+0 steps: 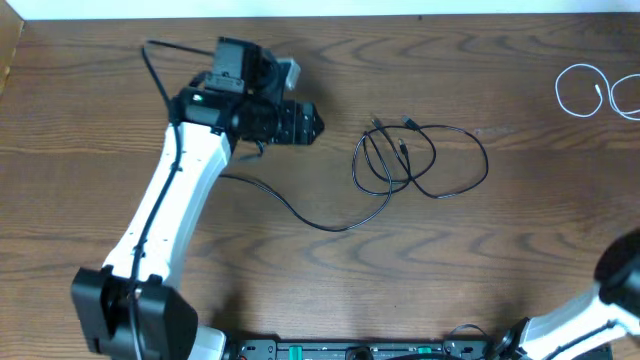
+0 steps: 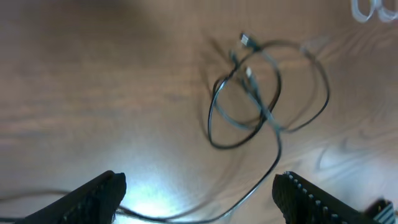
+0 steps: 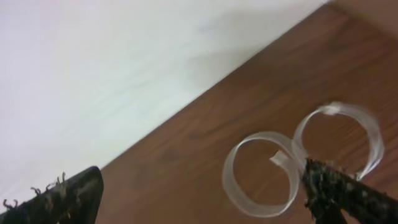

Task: Untangle cables
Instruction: 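Lower the left gripper onto the black cable loops and grasp them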

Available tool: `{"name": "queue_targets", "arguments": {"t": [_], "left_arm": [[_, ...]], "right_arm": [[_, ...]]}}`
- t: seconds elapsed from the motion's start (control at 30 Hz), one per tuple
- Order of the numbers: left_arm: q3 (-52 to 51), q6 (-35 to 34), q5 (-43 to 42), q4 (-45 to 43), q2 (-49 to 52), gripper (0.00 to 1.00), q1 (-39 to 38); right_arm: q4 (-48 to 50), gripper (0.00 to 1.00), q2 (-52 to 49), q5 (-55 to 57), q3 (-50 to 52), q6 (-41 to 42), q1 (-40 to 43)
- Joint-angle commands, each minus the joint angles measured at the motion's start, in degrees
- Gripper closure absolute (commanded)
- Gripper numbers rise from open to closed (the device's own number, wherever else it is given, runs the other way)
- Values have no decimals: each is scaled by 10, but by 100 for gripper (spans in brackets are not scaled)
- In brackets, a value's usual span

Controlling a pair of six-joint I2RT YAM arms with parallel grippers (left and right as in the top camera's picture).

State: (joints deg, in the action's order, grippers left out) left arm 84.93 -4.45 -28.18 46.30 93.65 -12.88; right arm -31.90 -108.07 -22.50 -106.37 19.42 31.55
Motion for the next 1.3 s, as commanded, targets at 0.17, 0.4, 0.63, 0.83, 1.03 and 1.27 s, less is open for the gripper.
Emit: {"name": "queue_targets", "arguments": {"t": [0.17, 0.4, 0.63, 0.83, 1.03, 1.27], "left_arm": [[7, 10, 3, 47, -32, 19, -35], [-31, -50, 4, 37, 2, 19, -99], [-37, -206, 6, -67, 82, 23, -165], [-37, -327, 101, -136, 160, 26, -210], [-37, -340, 120, -180, 217, 55, -223], [-32, -327, 128, -177, 187, 93, -206]], "right_arm": [[-184, 2, 52, -72, -3, -25, -56], [-267, 5, 26, -43, 4, -79, -113], [-299, 19, 17, -24, 4, -79, -134], [-323, 22, 17, -3, 4, -79, -139], [-333, 25, 17, 1, 4, -79, -146], [-344, 28, 17, 0, 4, -87, -160]]}}
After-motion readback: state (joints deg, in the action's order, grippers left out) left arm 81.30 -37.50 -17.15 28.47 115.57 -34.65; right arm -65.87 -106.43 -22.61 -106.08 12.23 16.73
